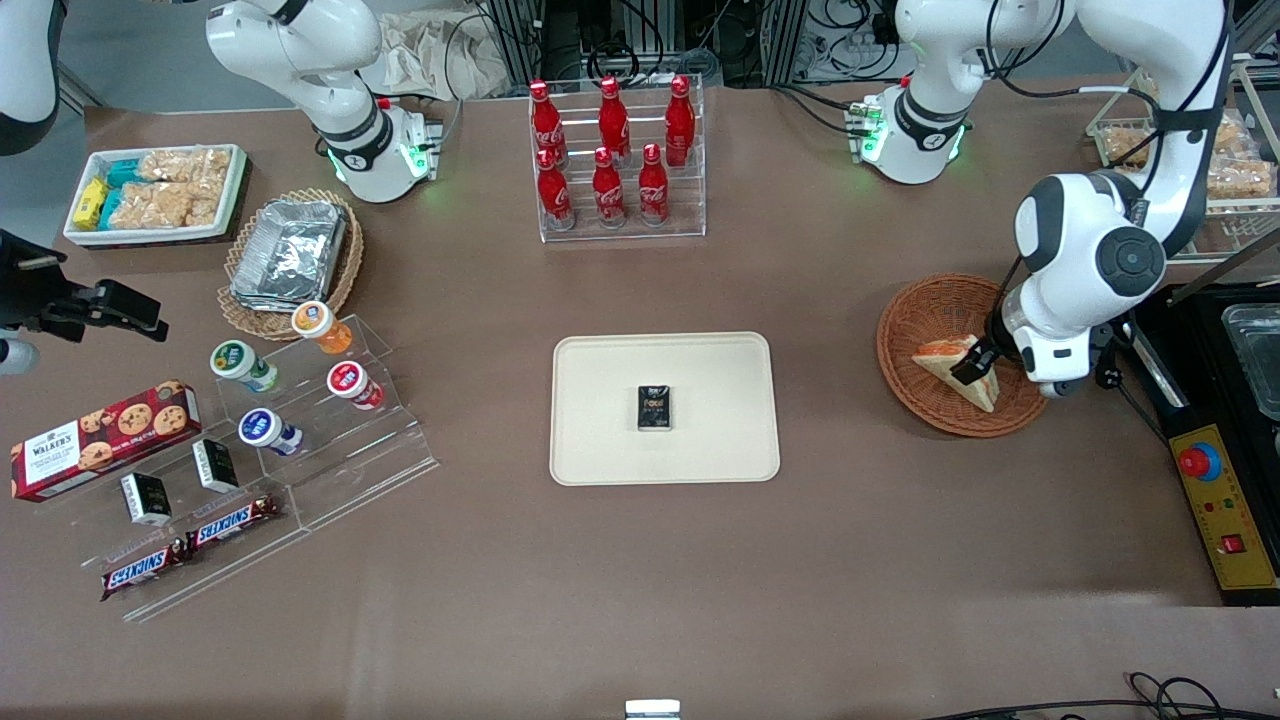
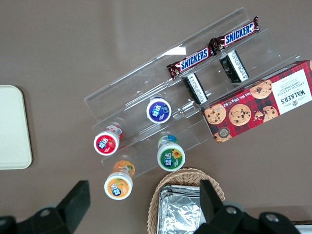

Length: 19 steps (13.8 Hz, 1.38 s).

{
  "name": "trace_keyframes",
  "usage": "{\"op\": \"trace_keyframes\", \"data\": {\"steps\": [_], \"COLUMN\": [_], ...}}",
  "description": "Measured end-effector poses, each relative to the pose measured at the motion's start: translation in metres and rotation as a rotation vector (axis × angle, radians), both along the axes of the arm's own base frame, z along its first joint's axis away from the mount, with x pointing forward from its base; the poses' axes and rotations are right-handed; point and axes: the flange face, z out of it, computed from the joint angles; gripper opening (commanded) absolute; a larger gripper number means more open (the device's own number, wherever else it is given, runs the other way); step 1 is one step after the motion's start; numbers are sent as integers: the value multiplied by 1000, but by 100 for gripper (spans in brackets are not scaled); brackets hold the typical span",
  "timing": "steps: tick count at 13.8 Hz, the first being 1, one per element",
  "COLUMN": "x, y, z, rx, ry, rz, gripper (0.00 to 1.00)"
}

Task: Place sandwich from basket to tray
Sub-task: 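Close the left gripper on the sandwich and lift it upright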

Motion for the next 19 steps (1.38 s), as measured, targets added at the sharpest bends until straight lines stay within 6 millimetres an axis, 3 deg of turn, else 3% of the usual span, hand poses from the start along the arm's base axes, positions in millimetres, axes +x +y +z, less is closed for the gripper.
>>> {"op": "trace_keyframes", "data": {"steps": [3, 5, 6, 8, 15, 17, 19], "x": [-9, -13, -14, -15, -10, -8, -4], "y": [7, 11, 11, 11, 11, 8, 5], "z": [-19, -32, -39, -51, -52, -45, -25], "rx": [0, -1, -1, -3, -5, -5, -4], "ry": [-17, -24, -28, -27, -47, -56, -50], "rz": [16, 23, 23, 26, 76, 70, 51], "gripper": [100, 83, 62, 0, 0, 0, 0]}}
